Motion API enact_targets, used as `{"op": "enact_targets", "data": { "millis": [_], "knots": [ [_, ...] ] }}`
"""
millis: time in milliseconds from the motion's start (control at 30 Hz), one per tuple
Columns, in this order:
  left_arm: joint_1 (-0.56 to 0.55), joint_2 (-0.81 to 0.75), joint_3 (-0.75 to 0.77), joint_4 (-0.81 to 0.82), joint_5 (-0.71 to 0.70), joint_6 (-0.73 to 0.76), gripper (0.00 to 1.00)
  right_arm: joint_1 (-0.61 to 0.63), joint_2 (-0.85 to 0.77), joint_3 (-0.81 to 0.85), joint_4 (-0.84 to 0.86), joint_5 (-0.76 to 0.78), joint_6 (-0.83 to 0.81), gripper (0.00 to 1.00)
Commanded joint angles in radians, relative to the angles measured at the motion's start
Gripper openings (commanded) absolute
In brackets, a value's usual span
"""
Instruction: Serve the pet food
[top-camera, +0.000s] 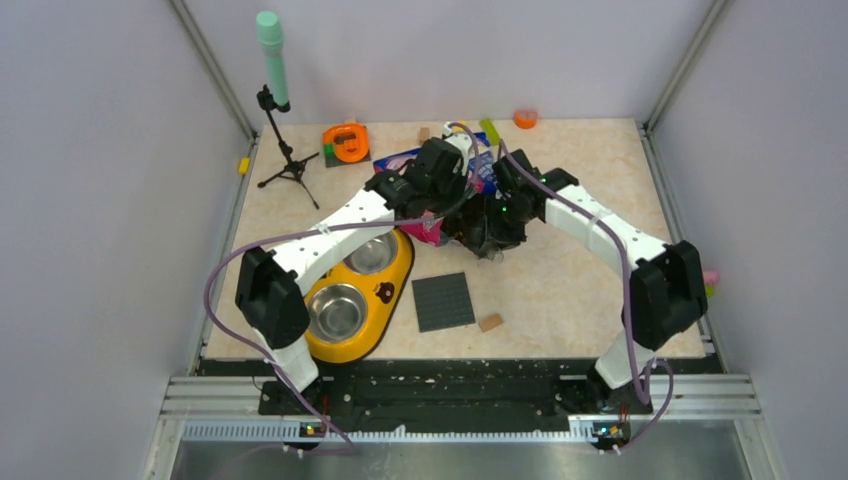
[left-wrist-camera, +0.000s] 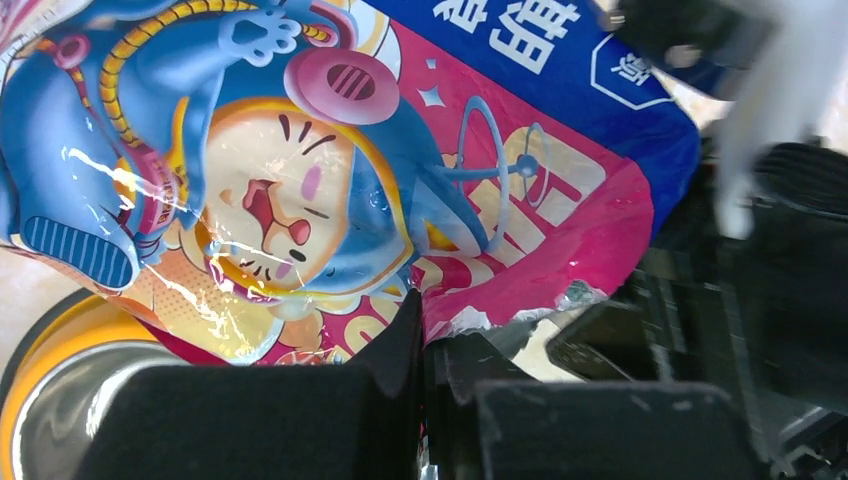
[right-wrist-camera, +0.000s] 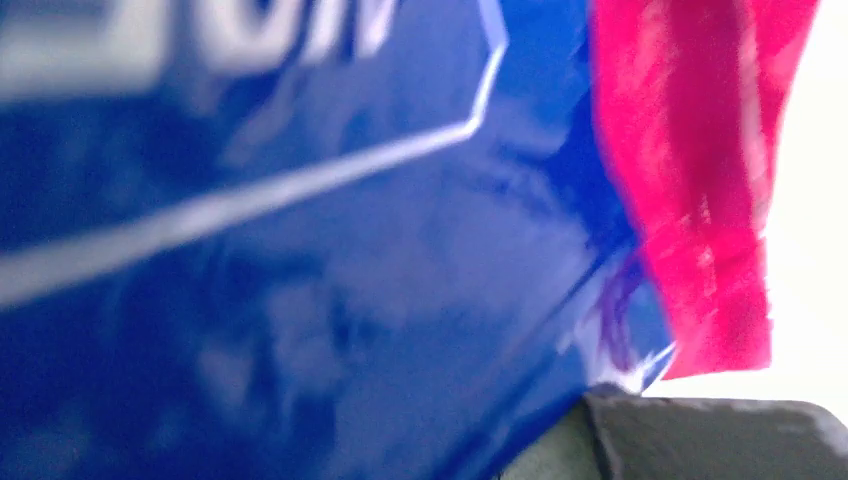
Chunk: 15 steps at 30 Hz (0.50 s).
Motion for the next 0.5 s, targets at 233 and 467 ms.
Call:
{"op": "enact_targets", "data": {
  "millis": [233, 467],
  "knots": [
    [0.033, -0.044, 0.021, 0.067, 0.147, -0.097, 0.00, 0.006, 0.236, 0.070, 0.201, 0.082, -0.105, 0.00],
    [0.050, -0.038, 0.034, 0.075, 0.226, -0.117, 0.00, 0.012, 0.245, -0.119, 0.659, 0.118, -0.161, 0.00]
  ]
}}
